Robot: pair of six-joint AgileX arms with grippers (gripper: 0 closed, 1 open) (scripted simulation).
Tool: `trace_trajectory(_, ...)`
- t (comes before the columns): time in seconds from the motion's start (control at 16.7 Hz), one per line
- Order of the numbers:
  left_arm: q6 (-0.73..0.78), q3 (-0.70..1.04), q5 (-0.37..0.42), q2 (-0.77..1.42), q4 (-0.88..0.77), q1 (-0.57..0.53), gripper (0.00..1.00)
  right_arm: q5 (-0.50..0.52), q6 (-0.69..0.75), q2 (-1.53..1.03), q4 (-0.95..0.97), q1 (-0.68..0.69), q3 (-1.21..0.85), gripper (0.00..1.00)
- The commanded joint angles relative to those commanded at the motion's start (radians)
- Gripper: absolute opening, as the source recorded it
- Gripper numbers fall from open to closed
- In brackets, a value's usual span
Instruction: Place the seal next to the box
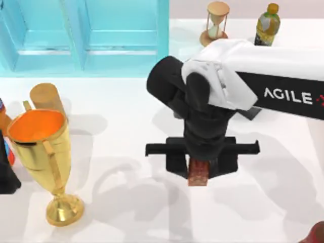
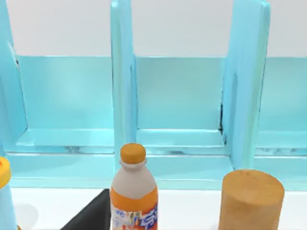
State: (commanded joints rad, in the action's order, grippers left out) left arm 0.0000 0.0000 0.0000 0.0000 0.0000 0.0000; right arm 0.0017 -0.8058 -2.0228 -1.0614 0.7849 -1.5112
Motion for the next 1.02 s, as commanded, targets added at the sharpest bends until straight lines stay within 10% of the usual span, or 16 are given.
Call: trace_trajectory(1.02, 0.000, 0.000, 0.000, 0.000, 0.000, 0.000, 1.00, -0.002, 0.705, 0.172, -0.307, -0.699, -0.138, 0.00)
